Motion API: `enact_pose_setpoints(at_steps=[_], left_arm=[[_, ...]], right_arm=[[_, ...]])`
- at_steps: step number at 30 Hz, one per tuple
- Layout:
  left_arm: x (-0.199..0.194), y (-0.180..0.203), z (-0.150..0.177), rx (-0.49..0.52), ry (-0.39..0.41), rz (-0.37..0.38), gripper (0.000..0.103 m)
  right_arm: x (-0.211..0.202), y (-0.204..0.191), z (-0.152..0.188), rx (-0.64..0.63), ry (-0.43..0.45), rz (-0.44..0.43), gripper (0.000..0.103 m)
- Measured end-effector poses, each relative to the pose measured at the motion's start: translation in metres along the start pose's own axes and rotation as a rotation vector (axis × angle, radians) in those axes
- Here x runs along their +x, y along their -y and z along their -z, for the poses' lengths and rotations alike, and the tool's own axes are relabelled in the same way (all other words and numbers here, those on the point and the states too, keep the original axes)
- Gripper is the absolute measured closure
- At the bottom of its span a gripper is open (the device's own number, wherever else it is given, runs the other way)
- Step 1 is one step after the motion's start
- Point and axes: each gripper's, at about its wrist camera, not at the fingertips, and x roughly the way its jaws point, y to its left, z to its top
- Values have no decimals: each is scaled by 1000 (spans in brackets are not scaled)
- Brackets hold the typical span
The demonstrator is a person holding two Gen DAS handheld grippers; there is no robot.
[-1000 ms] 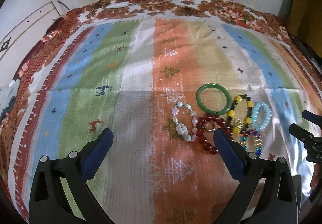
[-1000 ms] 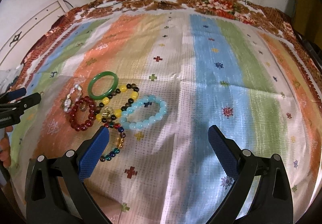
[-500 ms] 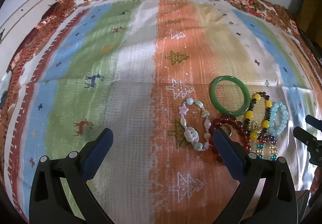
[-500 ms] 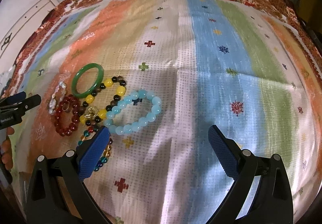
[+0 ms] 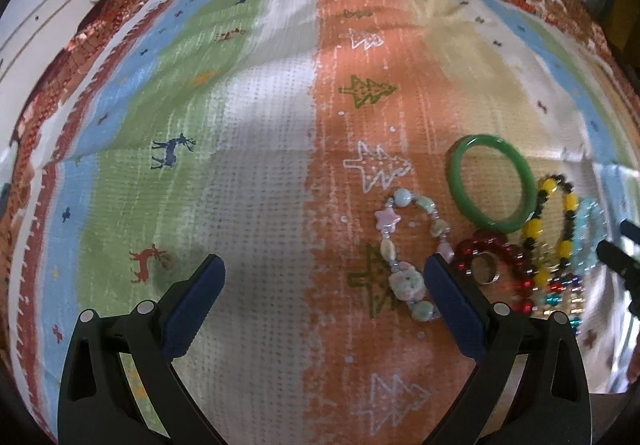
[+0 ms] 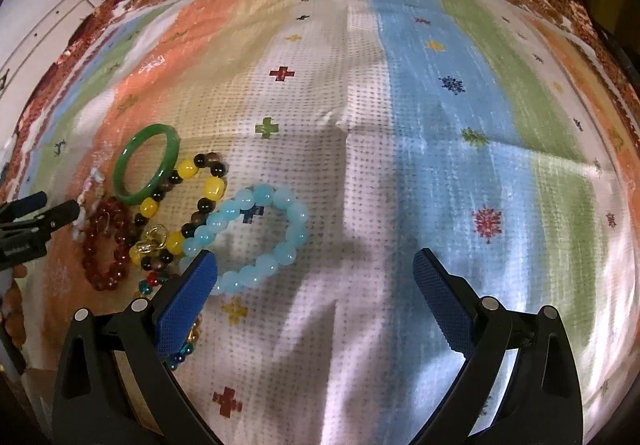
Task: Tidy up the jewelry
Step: 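Move the left tool toward the white bead bracelet while the right tool approaches the light blue bracelet, then close the left tool on the white bead bracelet while the right tool grasps the light blue bracelet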
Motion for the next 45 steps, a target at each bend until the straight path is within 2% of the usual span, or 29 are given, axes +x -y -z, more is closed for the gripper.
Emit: enact_pose_setpoints(at_steps=[8,13,16,19,20,22,23,25,26,28,35,45], left_arm=[[11,-3,-2,-4,-16,25,6],[10,-4,-1,5,-24,36,10],[9,-2,-1,21,-23,50,24],[6,3,0,51,-24,55,48],[7,4,1,62,-25,26,55],[7,3,2,67,-27,36,61],[7,3,2,70,-28,38,66],[6,3,1,72,-35,50,78],[6,2,1,69,-39,50,86],[6,1,1,63,-41,56,87],[-2,1,1,49,-44,93,88],[-34,4,3,32,26,146,88]], right_arm=[[9,4,-2,23,-16,-1,4],[9,9,-2,34,-20,10,17],[9,11,-1,31,-20,17,23],[8,10,-1,10,-11,27,37],[8,12,-1,14,-11,25,40],[7,14,-2,20,-9,21,55],[6,15,-2,20,-9,16,58],[5,14,-1,11,-9,9,71],[5,14,-1,6,-9,6,76],[4,14,1,0,-12,1,91],[-5,11,4,-5,2,-10,91],[-38,-9,9,-61,59,-64,91]])
